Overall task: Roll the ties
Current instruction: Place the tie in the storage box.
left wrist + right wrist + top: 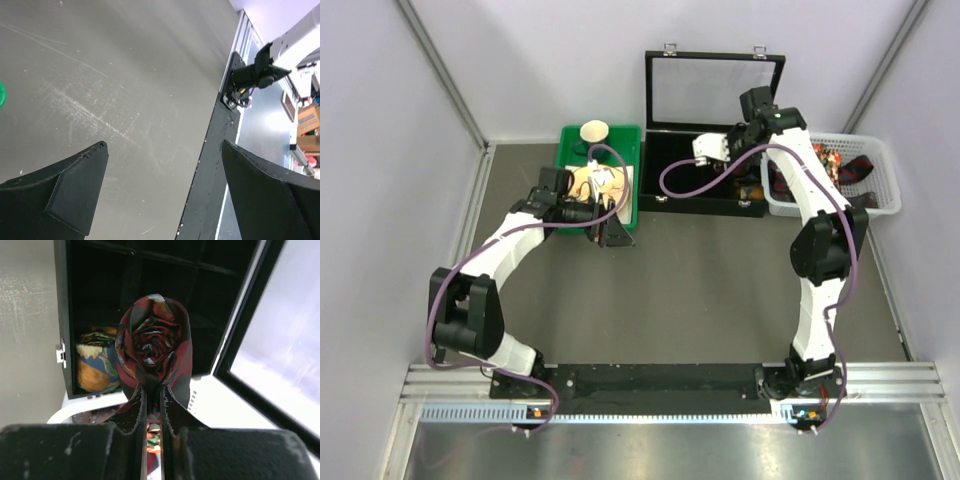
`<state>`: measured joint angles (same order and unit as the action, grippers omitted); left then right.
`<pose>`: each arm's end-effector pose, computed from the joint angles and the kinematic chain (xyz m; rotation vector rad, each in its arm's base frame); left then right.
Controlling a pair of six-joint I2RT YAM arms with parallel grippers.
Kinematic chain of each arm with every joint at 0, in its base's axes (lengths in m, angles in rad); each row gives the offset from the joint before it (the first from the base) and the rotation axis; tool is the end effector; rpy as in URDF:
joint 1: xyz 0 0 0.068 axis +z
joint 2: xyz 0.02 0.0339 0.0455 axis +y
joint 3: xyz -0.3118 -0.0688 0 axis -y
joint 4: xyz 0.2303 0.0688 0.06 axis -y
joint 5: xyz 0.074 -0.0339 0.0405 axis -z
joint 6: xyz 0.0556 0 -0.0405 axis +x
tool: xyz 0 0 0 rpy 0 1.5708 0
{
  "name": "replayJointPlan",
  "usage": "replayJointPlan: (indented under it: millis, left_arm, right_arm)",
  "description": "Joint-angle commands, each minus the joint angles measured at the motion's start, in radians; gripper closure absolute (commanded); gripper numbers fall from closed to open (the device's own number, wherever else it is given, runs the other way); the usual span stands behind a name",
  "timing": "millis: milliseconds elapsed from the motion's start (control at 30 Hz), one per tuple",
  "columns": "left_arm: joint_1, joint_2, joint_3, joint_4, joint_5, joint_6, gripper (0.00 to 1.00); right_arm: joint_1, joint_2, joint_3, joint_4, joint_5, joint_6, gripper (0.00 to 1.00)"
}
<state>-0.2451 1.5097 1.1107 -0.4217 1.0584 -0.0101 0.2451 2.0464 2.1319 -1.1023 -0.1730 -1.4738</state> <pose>0.2846 -0.1211 0.3165 0.7549 2.1086 -1.3754 0.4389 0.1197 0.3606 -1.9972 1.6373 -0.2402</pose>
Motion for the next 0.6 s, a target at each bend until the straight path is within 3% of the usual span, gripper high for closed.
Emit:
replayJointPlan:
  millis: [0,567]
  left_arm:
    - [0.024,-0.043,-0.023,0.077,0.034,-0.054,0.01]
    - [0.053,-0.066,-0.055,0.127,0.084,-0.119,0.01]
  right_arm:
    - [0.043,0.037,0.097,-0.042,0.027,-0.08,1.0]
    - [0.085,0.212,0.095,-0.037,0.122,-0.016,1.0]
